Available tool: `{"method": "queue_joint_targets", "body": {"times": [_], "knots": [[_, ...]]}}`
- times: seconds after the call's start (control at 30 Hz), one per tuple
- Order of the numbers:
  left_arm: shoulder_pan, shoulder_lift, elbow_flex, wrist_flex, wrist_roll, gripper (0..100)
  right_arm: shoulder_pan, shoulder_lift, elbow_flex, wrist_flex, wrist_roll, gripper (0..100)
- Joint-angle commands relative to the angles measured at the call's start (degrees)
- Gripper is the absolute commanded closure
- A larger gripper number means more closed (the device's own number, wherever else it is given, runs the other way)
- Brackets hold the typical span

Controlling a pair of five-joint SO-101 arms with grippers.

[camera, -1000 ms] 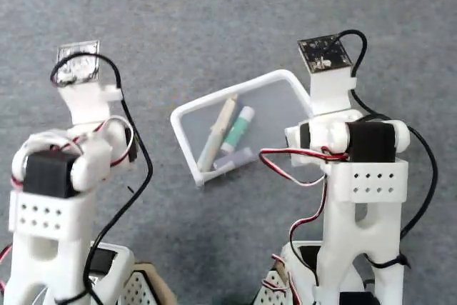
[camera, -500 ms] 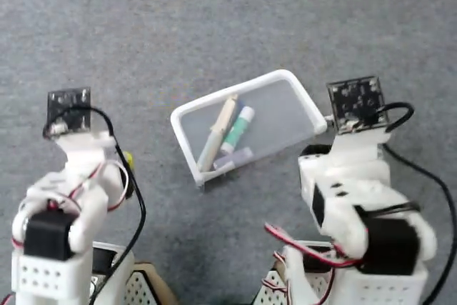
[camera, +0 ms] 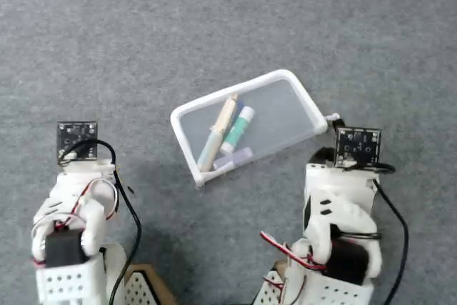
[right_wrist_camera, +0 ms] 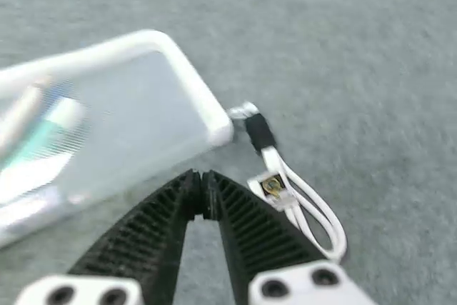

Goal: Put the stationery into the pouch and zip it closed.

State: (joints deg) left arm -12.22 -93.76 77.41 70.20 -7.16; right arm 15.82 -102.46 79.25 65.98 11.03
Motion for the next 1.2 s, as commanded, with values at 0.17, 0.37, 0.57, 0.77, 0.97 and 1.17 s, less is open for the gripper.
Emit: {"method": "queue_joint_targets", "body": {"times": [0.17, 0.37, 0.57, 0.77, 0.97, 1.17], "knots": [[-1.1, -5.89, 11.3, -3.34, -1.32, 97, 1.23, -2.86, 10.51, -2.11, 0.53, 98.5], [-1.27, -10.73, 18.77, -3.25, -1.32, 97, 1.23, -2.86, 16.22, -1.85, 0.53, 98.5], [-1.01, -10.37, 19.91, -2.9, -0.97, 97, 1.14, -2.77, 17.45, 1.14, 0.18, 98.5], [-0.92, -10.37, 19.91, 2.81, -0.97, 97, 1.23, -2.77, 17.45, 6.51, 0.53, 98.4], [-1.01, -10.37, 19.91, 2.64, -0.97, 97, 1.32, -2.77, 17.45, 6.95, 0.18, 98.5], [-1.36, -10.29, 19.91, 2.64, -0.97, 97, 1.49, -2.68, 17.45, 6.95, 0.53, 98.5]]}}
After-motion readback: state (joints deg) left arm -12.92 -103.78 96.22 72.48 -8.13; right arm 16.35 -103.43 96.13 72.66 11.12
